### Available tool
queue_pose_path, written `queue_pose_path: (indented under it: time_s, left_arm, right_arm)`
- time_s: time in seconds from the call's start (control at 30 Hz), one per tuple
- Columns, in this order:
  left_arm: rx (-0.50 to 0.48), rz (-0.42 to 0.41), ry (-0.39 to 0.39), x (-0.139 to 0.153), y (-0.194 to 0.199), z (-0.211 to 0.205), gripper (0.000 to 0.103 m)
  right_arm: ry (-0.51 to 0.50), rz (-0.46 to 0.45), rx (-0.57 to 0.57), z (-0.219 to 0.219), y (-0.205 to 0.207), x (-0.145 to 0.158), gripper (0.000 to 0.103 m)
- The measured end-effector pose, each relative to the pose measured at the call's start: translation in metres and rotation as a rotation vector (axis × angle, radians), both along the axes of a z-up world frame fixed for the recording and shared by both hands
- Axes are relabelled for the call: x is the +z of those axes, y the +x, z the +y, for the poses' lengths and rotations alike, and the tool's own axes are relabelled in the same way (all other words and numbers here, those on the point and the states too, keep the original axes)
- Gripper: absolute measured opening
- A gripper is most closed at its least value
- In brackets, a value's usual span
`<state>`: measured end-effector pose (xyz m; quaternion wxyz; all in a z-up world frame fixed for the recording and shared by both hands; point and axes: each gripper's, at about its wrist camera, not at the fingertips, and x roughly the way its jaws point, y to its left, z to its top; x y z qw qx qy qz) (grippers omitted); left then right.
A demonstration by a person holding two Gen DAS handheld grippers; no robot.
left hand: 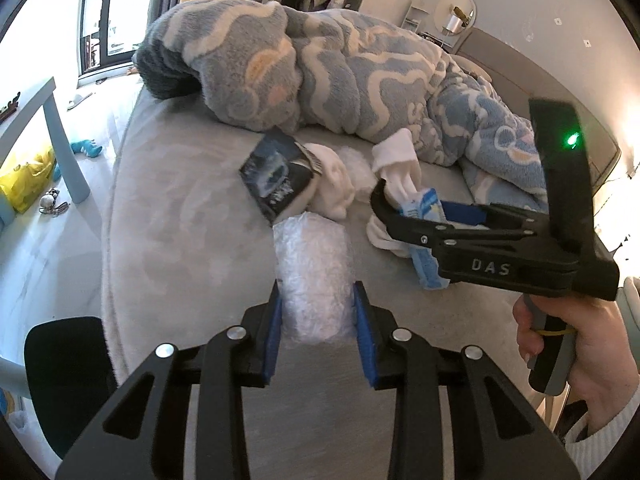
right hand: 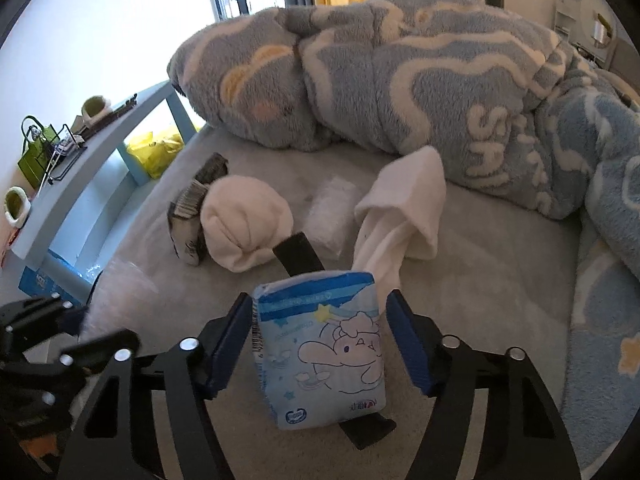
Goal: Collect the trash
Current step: 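Grasp the bubble wrap bag with the left tool while the right tool grasps the wipes pack, then carry the bubble wrap and wipes pack over to the dark teal bin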
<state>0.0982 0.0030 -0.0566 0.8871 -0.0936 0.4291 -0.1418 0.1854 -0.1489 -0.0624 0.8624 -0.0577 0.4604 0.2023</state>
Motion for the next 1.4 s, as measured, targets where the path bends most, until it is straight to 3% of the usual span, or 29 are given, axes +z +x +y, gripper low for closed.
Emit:
queue_pose_path:
  time_s: [0.17, 0.53, 0.67, 1.03, 1.4]
  left_arm:
    - [0.011, -0.018, -0.002, 0.007, -0.003, 0.012, 0.035]
    - [0.073, -0.051, 0.008, 0.016, -0.01, 0.053, 0.035]
    - [0.102, -0.055, 0.007, 0.018, -0.013, 0.074, 0.035]
    - [0.179, -0.059, 0.027, 0.019, -0.025, 0.133, 0.035]
    - [0.267, -0.008, 0.045, 0.0, -0.042, 0.199, 0.035]
  right_arm:
    - [0.006, -0.037, -0.012, 0.003, -0.002, 0.01, 0.052]
    - [0.055, -0.162, -0.034, 0.027, -0.004, 0.047, 0.052]
    - [0.155, -0.164, 0.019, 0.044, -0.003, 0.054, 0.052]
    - [0.176, -0.162, 0.152, 0.118, -0.013, 0.059, 0.052]
    - [0.207, -0.135, 0.266, 0.196, -0.025, 0.056, 0.052]
